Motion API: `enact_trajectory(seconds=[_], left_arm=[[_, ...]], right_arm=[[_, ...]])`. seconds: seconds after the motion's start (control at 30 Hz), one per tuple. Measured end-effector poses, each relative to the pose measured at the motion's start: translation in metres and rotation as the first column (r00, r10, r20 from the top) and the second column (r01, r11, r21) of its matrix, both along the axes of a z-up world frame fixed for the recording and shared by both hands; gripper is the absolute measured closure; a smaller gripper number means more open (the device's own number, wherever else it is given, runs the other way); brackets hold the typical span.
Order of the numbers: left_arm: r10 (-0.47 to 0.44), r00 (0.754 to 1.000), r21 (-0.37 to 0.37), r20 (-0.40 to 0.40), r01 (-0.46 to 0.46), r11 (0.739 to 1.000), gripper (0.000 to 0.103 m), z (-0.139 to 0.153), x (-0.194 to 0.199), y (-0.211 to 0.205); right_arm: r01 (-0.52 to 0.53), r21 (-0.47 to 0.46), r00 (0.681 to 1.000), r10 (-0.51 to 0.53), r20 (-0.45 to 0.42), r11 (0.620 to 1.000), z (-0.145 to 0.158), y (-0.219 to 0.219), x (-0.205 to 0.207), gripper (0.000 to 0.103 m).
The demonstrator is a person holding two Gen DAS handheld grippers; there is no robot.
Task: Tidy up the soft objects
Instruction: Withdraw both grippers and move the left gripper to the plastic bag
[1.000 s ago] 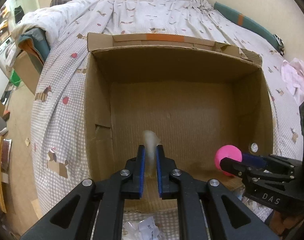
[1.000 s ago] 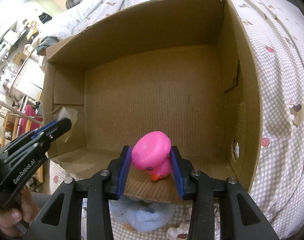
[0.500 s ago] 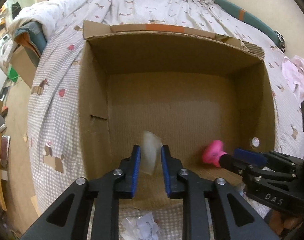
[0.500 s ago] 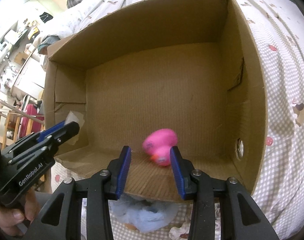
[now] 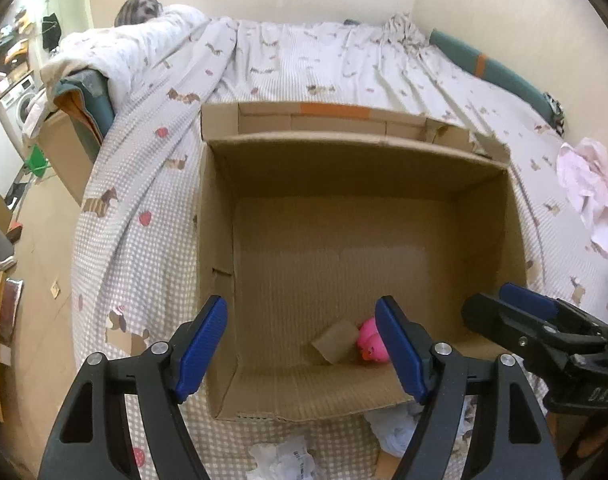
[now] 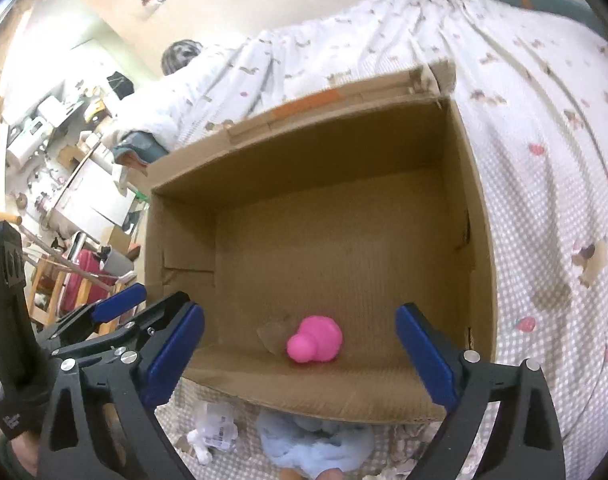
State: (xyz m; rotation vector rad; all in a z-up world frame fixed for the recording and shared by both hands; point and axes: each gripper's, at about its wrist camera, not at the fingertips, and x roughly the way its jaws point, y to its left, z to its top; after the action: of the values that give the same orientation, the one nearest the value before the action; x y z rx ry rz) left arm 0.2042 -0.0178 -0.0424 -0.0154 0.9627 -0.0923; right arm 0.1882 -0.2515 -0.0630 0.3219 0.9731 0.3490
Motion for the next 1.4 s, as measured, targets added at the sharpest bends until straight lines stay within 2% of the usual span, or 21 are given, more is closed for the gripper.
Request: enact_trajectory(seconds=[0.1,0.2,0.3,0.43,0.67,0.73,0.8,0.87,1.07,1.23,1.4], left_arm=[[0.011,1.0,0.014,0.013,-0.011,1.0,0.029,0.006,-0.006,0.003],[0.018,1.0,0.024,0.015,-0.019,1.0,0.029,0.01,-0.011,0.007],[0.076,0.997,0.061,0.019,-0.077,0.995,0.029,0.013,-0.018,0.014],[0.097,0.995,0.03,0.025,-0.098,0.995,0.028,0.021,-0.031,0.027],[0.162,0.986,0.005,0.029,-0.162,0.987,0.008,0.024,-0.062,0.048],[0.21,0.977,0.014,0.034,-0.211,0.977,0.006,0.024,-0.07,0.057],[0.236,0.972,-0.01,0.018,-0.236,0.972,0.002,0.023,-0.075,0.066],[0.238,0.971,-0.023,-0.001,-0.237,0.971,0.001,0.022,-0.08,0.071],[0.25,0.968,0.023,-0.034,-0.249,0.968,0.001,0.015,-0.094,0.074],[0.219,0.971,0.032,-0.099,-0.217,0.976,0.001,0.002,-0.099,0.069],[0.191,0.974,0.064,-0.122,-0.184,0.981,0.001,-0.007,-0.104,0.066]], right_arm=[[0.012,-0.033,0.999,-0.011,0.033,0.999,0.007,-0.003,-0.005,0.0],[0.031,-0.026,0.999,-0.03,0.038,0.999,0.011,-0.008,-0.008,0.0],[0.048,-0.021,0.998,-0.047,0.049,0.999,0.015,-0.011,-0.013,0.0],[0.06,-0.027,0.996,-0.058,0.068,0.998,0.022,-0.014,-0.023,0.0],[0.071,-0.059,0.994,-0.065,0.087,0.996,0.03,-0.021,-0.044,0.0],[0.076,-0.059,0.994,-0.072,0.078,0.995,0.028,-0.023,-0.05,0.0],[0.082,-0.06,0.994,-0.078,0.072,0.995,0.027,-0.025,-0.057,0.0],[0.088,-0.067,0.994,-0.083,0.071,0.994,0.028,-0.027,-0.064,0.0],[0.105,-0.074,0.993,-0.101,0.055,0.992,0.027,-0.032,-0.081,0.0],[0.11,-0.085,0.994,-0.108,0.031,0.99,0.021,-0.035,-0.094,0.0],[0.099,-0.124,0.995,-0.1,-0.006,0.987,0.011,-0.036,-0.1,0.0]])
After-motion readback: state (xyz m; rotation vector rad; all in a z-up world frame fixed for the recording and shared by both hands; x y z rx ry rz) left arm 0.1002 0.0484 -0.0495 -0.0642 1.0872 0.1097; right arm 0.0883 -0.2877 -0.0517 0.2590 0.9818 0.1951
